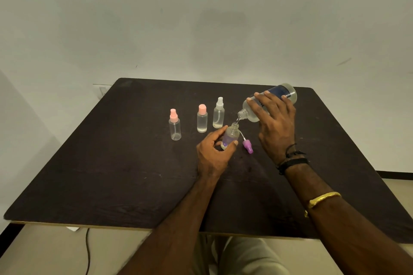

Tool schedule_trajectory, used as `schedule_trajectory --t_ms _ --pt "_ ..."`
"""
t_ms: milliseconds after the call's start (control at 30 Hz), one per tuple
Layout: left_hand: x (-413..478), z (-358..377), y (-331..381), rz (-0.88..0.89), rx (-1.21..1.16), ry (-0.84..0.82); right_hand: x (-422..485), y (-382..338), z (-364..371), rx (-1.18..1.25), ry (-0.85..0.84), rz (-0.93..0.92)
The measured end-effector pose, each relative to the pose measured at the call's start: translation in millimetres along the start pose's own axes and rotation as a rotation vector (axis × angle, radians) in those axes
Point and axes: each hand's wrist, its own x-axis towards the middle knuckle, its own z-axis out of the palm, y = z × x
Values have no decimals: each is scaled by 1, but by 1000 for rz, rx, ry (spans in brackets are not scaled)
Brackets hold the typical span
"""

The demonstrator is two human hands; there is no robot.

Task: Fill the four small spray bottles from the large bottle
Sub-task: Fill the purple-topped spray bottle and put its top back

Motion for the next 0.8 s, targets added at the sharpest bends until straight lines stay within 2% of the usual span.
schedule_trajectory --t_ms 800 --pt "0 1 -3 -28 -19 0 -5 1 7 15 31 -10"
